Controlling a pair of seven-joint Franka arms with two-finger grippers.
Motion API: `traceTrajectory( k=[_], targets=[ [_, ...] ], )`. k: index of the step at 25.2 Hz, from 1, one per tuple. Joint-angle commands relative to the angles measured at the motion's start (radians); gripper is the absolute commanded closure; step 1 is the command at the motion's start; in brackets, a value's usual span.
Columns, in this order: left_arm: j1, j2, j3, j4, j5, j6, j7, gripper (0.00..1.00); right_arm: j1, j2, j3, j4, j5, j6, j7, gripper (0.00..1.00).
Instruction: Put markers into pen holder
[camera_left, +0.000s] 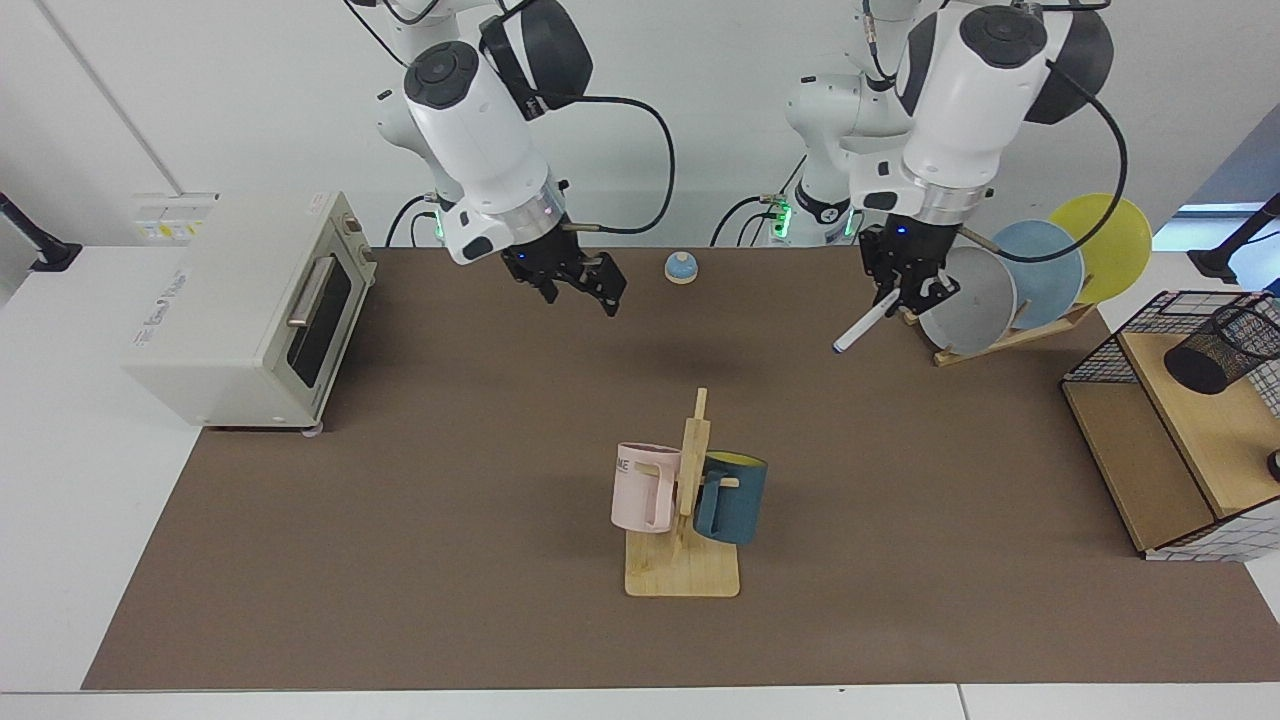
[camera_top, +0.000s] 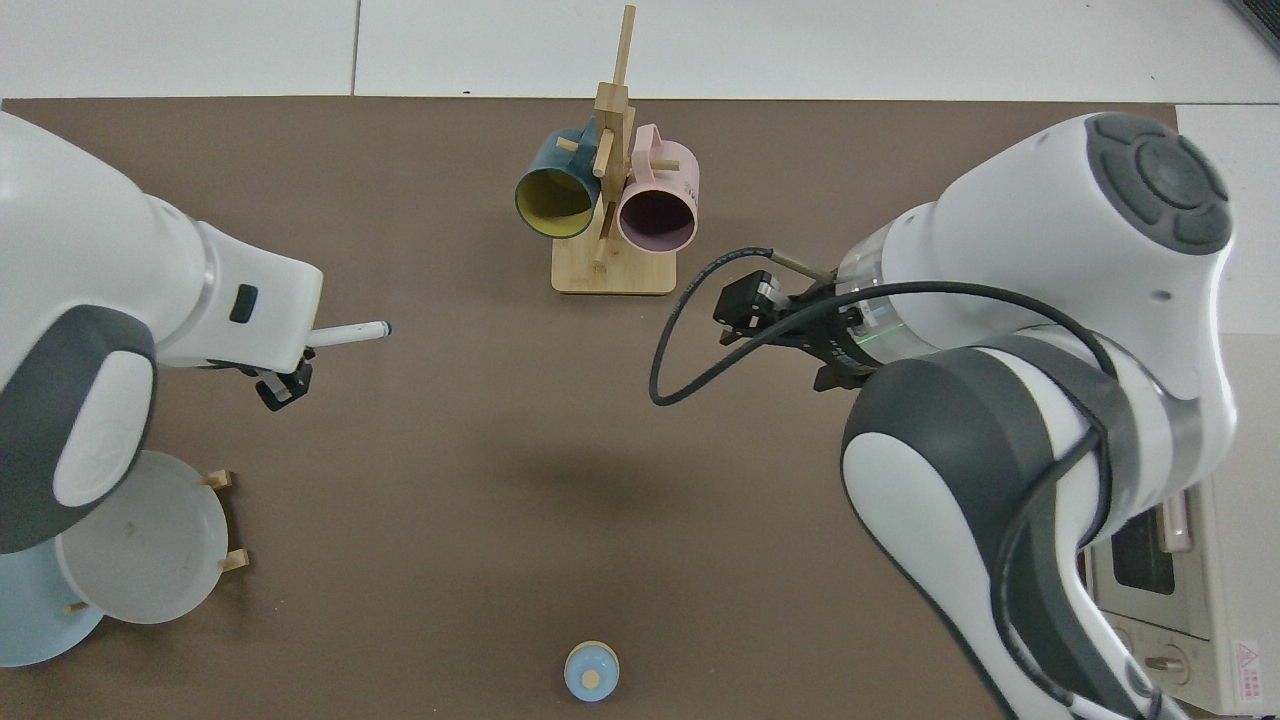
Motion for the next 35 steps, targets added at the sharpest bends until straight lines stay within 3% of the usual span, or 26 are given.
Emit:
traceTrajectory(
  k=[1,12,16,22,26,32,35],
  targets=[
    [0.117,-0.032,-0.005,-0.046,0.012,-0.026,0.123,1.00,-0.087,-0.052,0.007,-0.053,-0.119,-0.026,-0.289,0.00],
    [0.346,-0.020,-0.005,-0.016,0.159,-0.025,0.461,1.00,-0.182,-0.047,0.008,-0.039,-0.376,0.025,-0.682,0.00],
    [0.391,-0.015,-0.005,-0.005,0.196,-0.015,0.555,1.00,-0.208,-0.079,-0.019,-0.025,-0.369,-0.029,-0.737,0.00],
    [0.446,0.002,-0.005,0.047,0.337,-0.009,0.633,1.00,-0.234,-0.129,-0.021,-0.025,-0.347,-0.118,-0.805,0.00],
    [0.454,0.042,-0.005,0.104,0.417,0.003,0.729,1.00,-0.236,-0.153,-0.022,-0.045,-0.347,-0.184,-0.803,0.00],
    [0.467,0.088,-0.005,0.171,0.604,0.093,0.772,1.00,-0.220,-0.158,-0.018,-0.047,-0.347,-0.179,-0.780,0.00],
    [0.512,0.100,-0.003,0.170,0.620,0.152,0.808,1.00,-0.234,-0.156,-0.018,-0.047,-0.344,-0.179,-0.776,0.00]
  ],
)
